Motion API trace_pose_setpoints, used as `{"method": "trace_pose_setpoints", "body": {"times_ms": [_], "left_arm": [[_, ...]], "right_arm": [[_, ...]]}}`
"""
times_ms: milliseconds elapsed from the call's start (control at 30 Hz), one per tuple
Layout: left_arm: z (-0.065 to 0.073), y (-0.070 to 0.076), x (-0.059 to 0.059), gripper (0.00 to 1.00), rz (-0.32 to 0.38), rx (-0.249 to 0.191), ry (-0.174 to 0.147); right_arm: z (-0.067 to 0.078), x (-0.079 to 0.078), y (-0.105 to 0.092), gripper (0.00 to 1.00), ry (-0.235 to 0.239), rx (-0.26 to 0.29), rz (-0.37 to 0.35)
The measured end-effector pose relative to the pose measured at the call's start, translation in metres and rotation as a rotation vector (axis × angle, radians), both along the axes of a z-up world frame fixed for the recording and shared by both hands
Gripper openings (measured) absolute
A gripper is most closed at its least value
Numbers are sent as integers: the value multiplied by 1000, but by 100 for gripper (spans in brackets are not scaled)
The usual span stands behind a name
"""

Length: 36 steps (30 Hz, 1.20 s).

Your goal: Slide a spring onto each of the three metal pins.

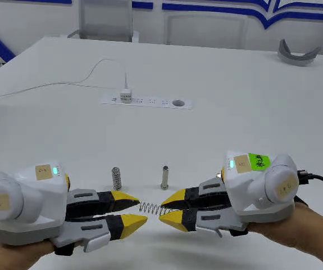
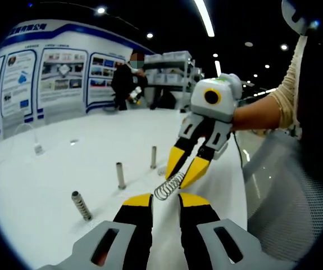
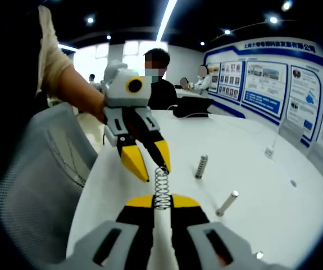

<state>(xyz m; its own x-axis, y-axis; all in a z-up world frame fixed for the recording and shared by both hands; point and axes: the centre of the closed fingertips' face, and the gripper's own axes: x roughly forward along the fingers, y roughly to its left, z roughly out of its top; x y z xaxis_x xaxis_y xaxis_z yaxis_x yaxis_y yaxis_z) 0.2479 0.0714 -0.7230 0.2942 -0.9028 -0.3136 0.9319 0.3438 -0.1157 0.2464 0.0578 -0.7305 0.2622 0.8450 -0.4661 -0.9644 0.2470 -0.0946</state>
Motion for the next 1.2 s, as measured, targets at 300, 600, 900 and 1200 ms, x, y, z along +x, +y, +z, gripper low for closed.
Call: {"method": "trace_pose_setpoints", "body": {"times_ms": [300,600,900,1200], "left_arm": [[2,2,2,13,20,-54,85],[12,0,4,13,31,-91,82],[25,-8,5,12,35,-113,40],[37,-22,2,11,19,-134,-7]], "right_arm": [[3,-3,3,11,-22,8,29],[2,0,2,11,-31,0,19],[1,2,4,11,-25,-5,-2],[1,3,9,11,-6,3,-21]]}}
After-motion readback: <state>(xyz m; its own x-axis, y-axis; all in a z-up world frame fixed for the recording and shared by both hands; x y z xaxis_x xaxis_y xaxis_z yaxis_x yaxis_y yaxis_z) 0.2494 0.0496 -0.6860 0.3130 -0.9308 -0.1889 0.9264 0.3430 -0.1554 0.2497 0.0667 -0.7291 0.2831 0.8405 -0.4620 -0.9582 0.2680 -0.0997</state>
